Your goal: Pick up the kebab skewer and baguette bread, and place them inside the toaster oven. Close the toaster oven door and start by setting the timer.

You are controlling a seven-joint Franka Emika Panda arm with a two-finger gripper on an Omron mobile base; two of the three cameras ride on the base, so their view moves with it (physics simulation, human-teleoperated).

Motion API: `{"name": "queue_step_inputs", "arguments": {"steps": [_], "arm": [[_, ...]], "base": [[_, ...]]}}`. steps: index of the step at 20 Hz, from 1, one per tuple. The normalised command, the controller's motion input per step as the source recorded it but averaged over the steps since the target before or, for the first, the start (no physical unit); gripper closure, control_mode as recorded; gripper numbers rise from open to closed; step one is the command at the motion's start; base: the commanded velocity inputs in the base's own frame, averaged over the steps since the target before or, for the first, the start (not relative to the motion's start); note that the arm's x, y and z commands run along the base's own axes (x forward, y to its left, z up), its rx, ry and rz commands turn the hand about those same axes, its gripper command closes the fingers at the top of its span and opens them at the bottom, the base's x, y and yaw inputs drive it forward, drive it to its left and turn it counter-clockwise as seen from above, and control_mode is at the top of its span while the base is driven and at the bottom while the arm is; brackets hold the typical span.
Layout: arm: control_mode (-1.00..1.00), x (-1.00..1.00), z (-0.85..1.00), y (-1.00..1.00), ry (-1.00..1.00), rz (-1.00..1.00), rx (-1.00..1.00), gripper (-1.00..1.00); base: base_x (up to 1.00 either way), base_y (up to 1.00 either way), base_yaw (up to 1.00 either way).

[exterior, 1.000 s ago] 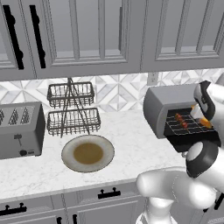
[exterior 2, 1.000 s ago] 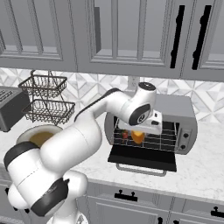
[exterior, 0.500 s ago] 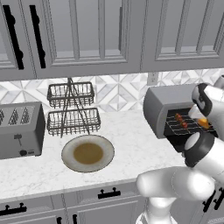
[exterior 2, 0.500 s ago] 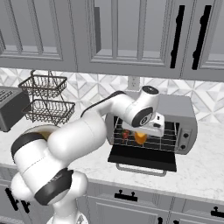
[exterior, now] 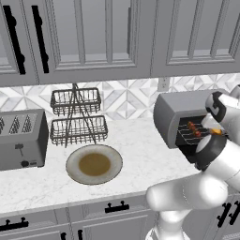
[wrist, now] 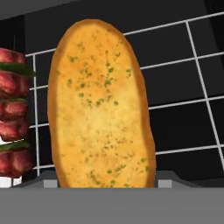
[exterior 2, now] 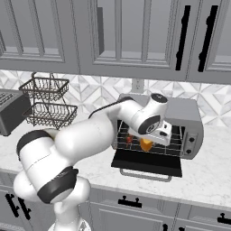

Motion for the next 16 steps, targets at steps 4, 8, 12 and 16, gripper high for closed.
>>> {"name": "queue_step_inputs", "arguments": {"steps": [4,8,12,16], "arm": [[-1.0,0.04,-0.11,-0.03,0.0,-0.04,0.02,1.0],[-1.0,0.1,-0.06,0.0,0.0,-0.04,0.01,1.0],[-1.0,0.08,-0.05,0.0,0.0,-0.03,0.0,1.0],[-1.0,0.1,-0.06,0.0,0.0,-0.03,0.0,1.0]], "base": [[0.0,0.0,0.0],[0.0,0.0,0.0],[0.0,0.0,0.0],[0.0,0.0,0.0]]}}
